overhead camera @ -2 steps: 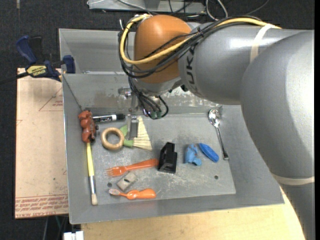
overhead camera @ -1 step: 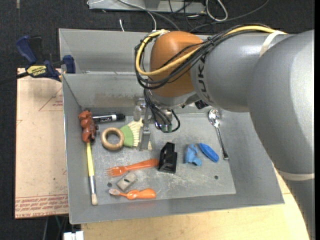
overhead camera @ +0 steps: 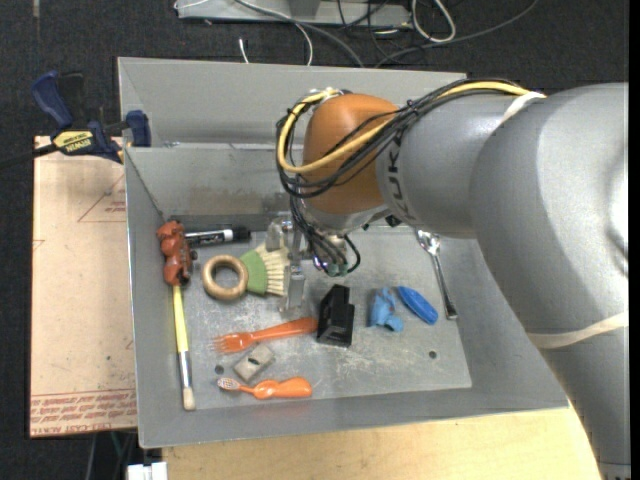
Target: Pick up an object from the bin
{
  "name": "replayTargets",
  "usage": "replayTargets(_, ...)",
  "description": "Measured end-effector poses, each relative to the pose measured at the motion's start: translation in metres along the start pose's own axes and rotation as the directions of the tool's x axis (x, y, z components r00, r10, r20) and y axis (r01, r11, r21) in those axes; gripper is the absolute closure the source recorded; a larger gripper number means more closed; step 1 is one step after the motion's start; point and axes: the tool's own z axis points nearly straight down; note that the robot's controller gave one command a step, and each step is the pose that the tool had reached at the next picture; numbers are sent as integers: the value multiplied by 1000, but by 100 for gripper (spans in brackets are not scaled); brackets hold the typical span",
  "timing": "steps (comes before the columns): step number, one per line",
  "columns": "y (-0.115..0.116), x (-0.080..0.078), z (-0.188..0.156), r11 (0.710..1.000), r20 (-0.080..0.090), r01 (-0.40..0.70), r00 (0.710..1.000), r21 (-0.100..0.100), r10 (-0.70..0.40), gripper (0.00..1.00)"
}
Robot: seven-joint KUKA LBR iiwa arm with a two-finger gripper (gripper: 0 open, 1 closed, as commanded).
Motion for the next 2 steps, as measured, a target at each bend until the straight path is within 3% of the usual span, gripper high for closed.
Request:
replayTargets(1, 18, 9, -2, 987, -1, -158, 987, 2, 158, 100)
replayTargets(2, 18, 9, -2, 987, -1, -159, 987, 2, 159, 100)
